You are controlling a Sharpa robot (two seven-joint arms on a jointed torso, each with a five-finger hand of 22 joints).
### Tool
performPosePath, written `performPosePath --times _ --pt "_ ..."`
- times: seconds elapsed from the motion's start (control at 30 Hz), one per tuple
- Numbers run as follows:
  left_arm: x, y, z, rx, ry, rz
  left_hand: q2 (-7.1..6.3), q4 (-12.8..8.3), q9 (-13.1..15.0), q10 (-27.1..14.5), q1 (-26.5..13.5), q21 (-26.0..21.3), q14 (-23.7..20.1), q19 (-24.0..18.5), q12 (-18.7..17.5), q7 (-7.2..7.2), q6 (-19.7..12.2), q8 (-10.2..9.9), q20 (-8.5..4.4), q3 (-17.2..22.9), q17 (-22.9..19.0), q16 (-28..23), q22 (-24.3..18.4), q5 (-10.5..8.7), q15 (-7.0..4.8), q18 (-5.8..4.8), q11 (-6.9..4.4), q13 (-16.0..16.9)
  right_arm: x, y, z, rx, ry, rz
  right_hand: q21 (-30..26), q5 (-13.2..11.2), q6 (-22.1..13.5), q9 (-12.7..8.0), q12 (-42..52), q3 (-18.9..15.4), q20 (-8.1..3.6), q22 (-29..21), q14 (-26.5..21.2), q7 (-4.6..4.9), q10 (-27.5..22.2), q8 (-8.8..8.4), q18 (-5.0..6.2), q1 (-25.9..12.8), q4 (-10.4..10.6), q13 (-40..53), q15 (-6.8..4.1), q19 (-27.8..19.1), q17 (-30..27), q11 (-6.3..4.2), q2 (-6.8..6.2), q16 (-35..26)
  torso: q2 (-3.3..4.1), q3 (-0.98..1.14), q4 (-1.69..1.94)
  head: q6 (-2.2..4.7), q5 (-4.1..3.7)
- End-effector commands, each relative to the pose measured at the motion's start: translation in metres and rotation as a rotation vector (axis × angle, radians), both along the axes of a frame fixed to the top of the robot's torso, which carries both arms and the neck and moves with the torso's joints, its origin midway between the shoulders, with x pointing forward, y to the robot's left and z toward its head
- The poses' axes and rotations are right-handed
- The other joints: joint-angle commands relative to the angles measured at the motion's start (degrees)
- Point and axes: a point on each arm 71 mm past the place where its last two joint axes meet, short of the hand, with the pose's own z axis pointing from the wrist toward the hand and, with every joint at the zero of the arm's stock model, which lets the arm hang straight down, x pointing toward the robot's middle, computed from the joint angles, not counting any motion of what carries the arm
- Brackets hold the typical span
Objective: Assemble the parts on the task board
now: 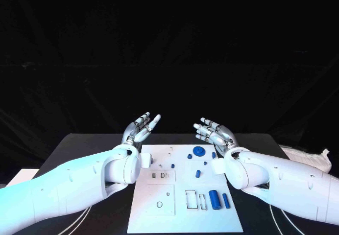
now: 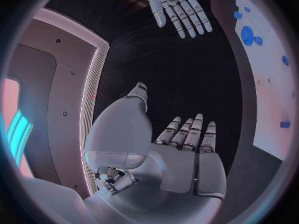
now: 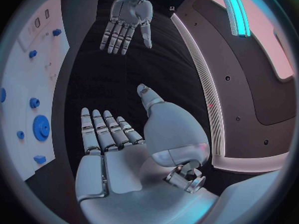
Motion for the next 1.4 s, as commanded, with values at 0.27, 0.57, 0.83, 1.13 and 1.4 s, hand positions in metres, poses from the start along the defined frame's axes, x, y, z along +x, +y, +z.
performPosePath --times 0.27,0.57,0.83,1.13,1.4 --pt "0.003 0.011 0.001 -0.049 -0.018 -0.026 2.90 -0.9 2.1 32.0 5.6 12.8 29.4 28.2 7.4 6.15 18.4 4.0 0.33 0.9 3.9 8.9 6.6 0.09 -0.43 2.69 1.30 3.0 0.007 -0.009 0.003 -0.180 -0.127 0.159 6.4 0.5 23.4 1.7 3.6 4.0 0.15 2.8 26.7 6.80 27.3 3.15 4.86 9.0 -6.0 1.5 -2.75 18.4 1.5 -1.94 1.44 3.9 0.39 0.02 -0.13 -0.07 -0.51" --pt "-0.004 0.025 0.004 -0.075 0.006 -0.056 4.59 -3.4 2.9 46.1 8.6 20.6 45.5 43.3 9.5 4.16 38.2 7.4 -3.11 -0.4 6.8 12.5 9.3 -0.12 -5.56 4.29 -2.86 2.6 0.013 -0.019 0.018 -0.345 -0.270 0.158 10.4 -0.7 36.2 1.9 2.8 10.7 -1.69 3.7 36.1 5.04 35.4 2.88 5.69 8.3 -7.9 1.2 -5.47 24.8 1.5 -4.34 -0.71 4.2 2.02 0.24 -0.40 0.30 -0.65" --pt "-0.018 0.031 0.012 -0.106 0.029 -0.118 5.15 -4.8 2.5 51.1 9.9 22.6 51.0 47.7 8.5 3.30 42.1 7.0 -4.88 -1.2 10.0 12.7 10.0 -0.09 -7.24 4.24 -4.21 2.8 0.019 -0.026 0.034 -0.565 -0.397 0.180 15.8 -1.6 39.8 2.0 2.0 13.8 -4.81 6.2 44.9 3.86 40.9 2.46 5.63 8.5 -9.0 1.3 -8.29 29.8 2.1 -5.98 -3.20 5.4 4.33 0.24 -0.37 0.99 -1.01" --pt "-0.038 0.032 0.027 -0.144 0.038 -0.193 5.19 -5.1 2.4 51.1 10.2 22.9 51.5 48.4 7.7 3.37 42.1 6.5 -5.05 -1.4 10.8 12.4 10.2 -0.09 -7.32 4.20 -4.18 2.7 0.024 -0.027 0.046 -0.859 -0.471 0.216 27.3 -2.7 42.3 2.0 1.5 12.1 -8.55 13.1 55.6 2.52 44.7 2.27 5.51 10.0 -9.6 1.3 -11.54 34.7 4.5 -7.83 -4.84 8.2 7.21 0.06 -0.09 1.51 -1.79" --pt "-0.055 0.027 0.042 -0.179 0.035 -0.256 5.34 -5.5 2.3 51.0 10.3 22.9 51.0 48.3 7.0 3.45 42.0 6.0 -5.01 -1.5 11.2 11.7 10.2 -0.08 -7.15 4.10 -4.05 2.6 0.026 -0.017 0.059 -1.156 -0.537 0.269 40.1 -4.4 42.9 1.9 1.4 11.9 -10.78 21.1 61.8 1.06 45.3 2.09 5.44 9.1 -8.4 1.3 -14.06 37.7 11.7 -9.24 -6.29 19.4 9.93 0.03 0.37 2.26 -2.42"
